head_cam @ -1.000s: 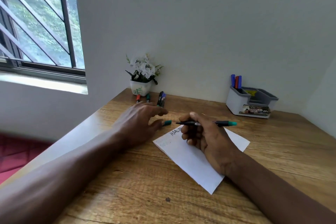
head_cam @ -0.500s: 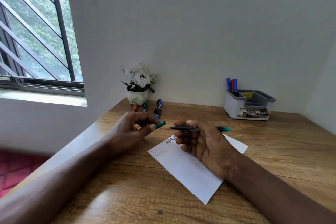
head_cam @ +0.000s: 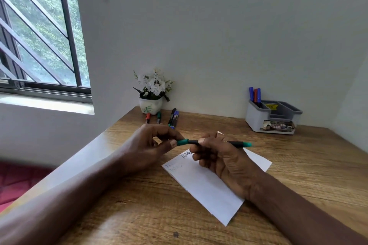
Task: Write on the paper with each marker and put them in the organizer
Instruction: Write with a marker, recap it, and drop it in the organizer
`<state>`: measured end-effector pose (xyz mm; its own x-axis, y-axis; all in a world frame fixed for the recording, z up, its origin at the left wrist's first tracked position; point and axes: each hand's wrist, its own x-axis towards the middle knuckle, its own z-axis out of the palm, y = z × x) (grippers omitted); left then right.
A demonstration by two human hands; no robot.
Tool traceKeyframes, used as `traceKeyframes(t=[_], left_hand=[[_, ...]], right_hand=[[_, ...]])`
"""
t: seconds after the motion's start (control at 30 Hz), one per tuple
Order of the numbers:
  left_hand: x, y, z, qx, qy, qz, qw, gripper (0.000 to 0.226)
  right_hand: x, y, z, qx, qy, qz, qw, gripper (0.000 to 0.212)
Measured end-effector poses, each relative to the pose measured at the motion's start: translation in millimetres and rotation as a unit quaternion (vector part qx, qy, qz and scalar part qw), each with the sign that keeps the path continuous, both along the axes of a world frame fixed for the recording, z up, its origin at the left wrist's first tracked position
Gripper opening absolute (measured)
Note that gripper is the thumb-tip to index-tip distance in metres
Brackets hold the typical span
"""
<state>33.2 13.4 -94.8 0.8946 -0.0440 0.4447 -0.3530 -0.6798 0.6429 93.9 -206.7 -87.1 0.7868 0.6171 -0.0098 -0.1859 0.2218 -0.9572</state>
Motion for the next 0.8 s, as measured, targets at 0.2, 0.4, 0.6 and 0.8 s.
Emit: traceKeyframes(t=[0.2,0.4,0.6,0.8], left_hand=[[-2.8,-4.5,1.5,-0.142,0.023,-0.056,0.988,0.019],[-0.4,-9.3,0.1,-0.275,0.050,-0.116,0.953,0.022],[-0.2,-11.2,1.1,-0.356,0.073,-0.155,0.919,0.024],[-1.3,-9.7,3.7,-0.339,0.062,-0.157,0.925,0.021]], right_hand=[[-3.2,-0.6,-2.2,-0.028,-0.122,-0.033,0.992,0.011],[-8.3,2.4,-3.4,-0.019,-0.221,-0.070,0.972,0.027],[-11.1,8.6,-6.0,0.013,-0.243,-0.088,0.966,0.021],[-13.5,14.3,-3.9,0.017,-0.265,-0.087,0.960,0.021]])
